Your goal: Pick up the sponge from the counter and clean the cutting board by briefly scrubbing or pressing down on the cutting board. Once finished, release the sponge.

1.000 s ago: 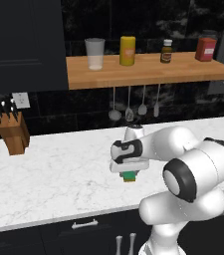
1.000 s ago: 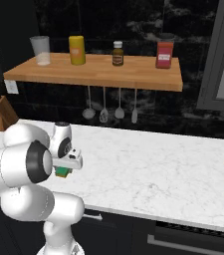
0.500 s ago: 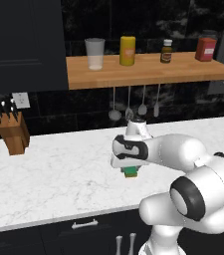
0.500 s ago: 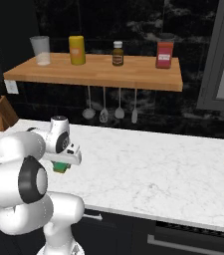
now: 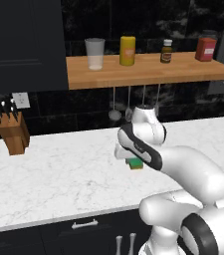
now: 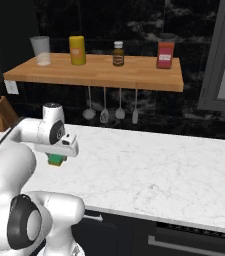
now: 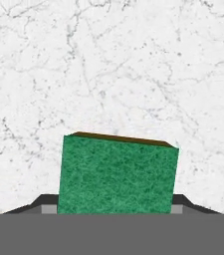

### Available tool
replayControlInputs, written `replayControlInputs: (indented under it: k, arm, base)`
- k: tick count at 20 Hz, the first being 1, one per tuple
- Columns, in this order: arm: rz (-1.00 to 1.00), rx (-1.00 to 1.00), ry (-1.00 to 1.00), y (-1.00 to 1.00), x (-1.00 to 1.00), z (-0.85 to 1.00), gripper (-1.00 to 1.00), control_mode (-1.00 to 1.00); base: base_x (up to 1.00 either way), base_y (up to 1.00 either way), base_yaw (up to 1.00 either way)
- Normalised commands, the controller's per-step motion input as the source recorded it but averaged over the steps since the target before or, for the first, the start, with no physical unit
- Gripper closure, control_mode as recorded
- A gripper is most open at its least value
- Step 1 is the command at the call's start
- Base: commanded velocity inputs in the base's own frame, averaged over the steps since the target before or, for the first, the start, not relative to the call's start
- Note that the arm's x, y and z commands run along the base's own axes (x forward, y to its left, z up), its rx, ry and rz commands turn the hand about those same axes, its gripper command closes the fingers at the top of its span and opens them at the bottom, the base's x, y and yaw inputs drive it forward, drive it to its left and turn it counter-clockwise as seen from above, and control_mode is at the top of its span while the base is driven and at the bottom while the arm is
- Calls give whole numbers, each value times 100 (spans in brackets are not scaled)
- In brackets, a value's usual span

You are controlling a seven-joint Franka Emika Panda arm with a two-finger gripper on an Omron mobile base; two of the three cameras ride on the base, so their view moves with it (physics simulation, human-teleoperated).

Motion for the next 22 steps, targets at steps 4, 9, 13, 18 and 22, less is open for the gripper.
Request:
replayControlInputs:
  k: [4, 9, 13, 18, 22]
  arm:
    - [0, 4, -22, -22, -76, 58, 100, -100]
    - [0, 1, -9, -4, -27, 54, 100, -100]
    - [0, 0, -1, 0, -1, 18, 100, 100]
    - [0, 0, 0, 0, 0, 0, 100, 100]
    - [0, 0, 0, 0, 0, 0, 100, 100]
  base:
    - [0, 0, 0]
    - [0, 0, 0]
    - [-1, -14, 0]
    - [-30, -63, 0]
    - [-66, -100, 0]
